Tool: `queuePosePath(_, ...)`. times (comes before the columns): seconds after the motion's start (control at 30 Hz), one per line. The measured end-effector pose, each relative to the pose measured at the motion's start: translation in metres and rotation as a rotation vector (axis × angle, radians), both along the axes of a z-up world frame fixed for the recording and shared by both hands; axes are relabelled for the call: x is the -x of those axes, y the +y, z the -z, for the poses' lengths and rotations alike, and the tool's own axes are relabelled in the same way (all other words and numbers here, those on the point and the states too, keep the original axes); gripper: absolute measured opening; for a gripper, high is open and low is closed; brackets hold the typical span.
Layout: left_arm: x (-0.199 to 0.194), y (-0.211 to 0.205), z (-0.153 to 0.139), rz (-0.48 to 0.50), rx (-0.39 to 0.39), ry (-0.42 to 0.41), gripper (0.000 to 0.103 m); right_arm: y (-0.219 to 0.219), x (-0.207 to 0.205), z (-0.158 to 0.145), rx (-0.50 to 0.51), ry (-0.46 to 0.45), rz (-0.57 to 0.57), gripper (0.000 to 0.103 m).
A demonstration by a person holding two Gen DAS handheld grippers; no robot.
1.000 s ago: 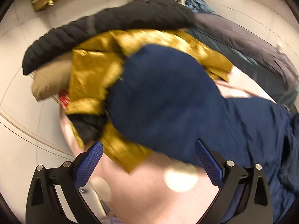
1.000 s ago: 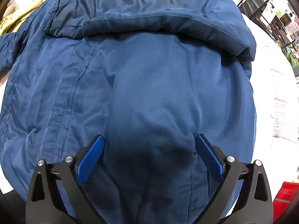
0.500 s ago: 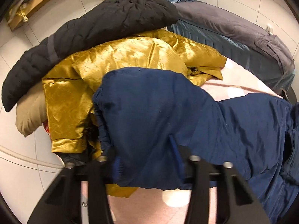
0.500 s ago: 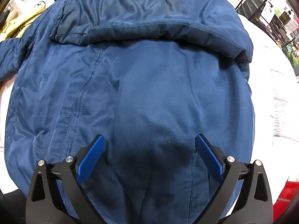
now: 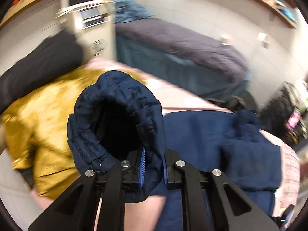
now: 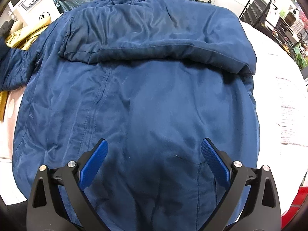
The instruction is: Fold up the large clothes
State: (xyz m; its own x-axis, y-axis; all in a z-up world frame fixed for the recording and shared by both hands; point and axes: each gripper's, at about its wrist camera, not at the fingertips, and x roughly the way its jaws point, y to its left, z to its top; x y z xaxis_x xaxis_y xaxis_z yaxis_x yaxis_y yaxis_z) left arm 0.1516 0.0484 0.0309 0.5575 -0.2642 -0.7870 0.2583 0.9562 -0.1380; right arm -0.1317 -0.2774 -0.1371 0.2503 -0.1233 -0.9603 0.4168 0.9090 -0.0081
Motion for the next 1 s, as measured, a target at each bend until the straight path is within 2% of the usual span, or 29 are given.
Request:
queuePosePath(0.1, 0.009, -0.076, -0.006, 0.157, 0.062, 0.011, 0.013, -0.005, -0.003, -0.001, -0.003, -0.009, 0.008, 0.096)
queuePosePath(0.3, 0.043, -0.223, -0.003, 0.434, 0.092, 0.026, 0.013, -0.015, 0.008, 0.004, -0.016, -0.007, 0.064, 0.096)
queuePosePath(0.43, 0.065, -0.294, 0.015, 0.546, 0.094, 0.089, 0.013, -0.029, 0.021, 0.003, -0.022, -0.012, 0.116, 0.096)
queuePosePath(0.5, 0.077, -0.326, 0.032, 0.603, 0.079, 0.15, 0.014, -0.034, 0.026, 0.002, -0.02, -0.012, 0.136, 0.096)
queuePosePath(0.53, 0.082, -0.338, 0.038, 0.606, 0.057, 0.167, 0.016, -0.037, 0.03, 0.003, -0.021, -0.01, 0.149, 0.096)
queuePosePath(0.57, 0.087, -0.349, 0.048, 0.611, 0.037, 0.192, 0.026, -0.039, 0.033, 0.004, -0.026, -0.007, 0.162, 0.096)
queuePosePath(0.6, 0.092, -0.354, 0.054, 0.623, 0.047, 0.219, 0.04, -0.042, 0.036, 0.005, -0.031, -0.004, 0.173, 0.096)
queuePosePath(0.63, 0.094, -0.358, 0.06, 0.629, 0.059, 0.255, 0.05, -0.043, 0.038, 0.005, -0.035, -0.003, 0.182, 0.096)
queuePosePath(0.67, 0.096, -0.362, 0.066, 0.616, 0.056, 0.29, 0.071, -0.045, 0.04, 0.005, -0.038, -0.001, 0.19, 0.096)
queuePosePath(0.7, 0.098, -0.362, 0.069, 0.607, 0.062, 0.312, 0.079, -0.047, 0.042, 0.006, -0.041, 0.001, 0.199, 0.096)
queuePosePath(0.8, 0.107, -0.358, 0.069, 0.649, 0.114, 0.344, 0.089, -0.051, 0.045, 0.007, -0.053, 0.001, 0.216, 0.096)
queuePosePath(0.93, 0.116, -0.339, 0.066, 0.681, 0.06, 0.267, 0.094, -0.055, 0.039, 0.01, -0.056, 0.01, 0.213, 0.096)
queuePosePath(1.0, 0.108, -0.315, 0.072, 0.639, 0.008, 0.222, 0.094, -0.056, 0.034, 0.007, -0.058, 0.004, 0.205, 0.096)
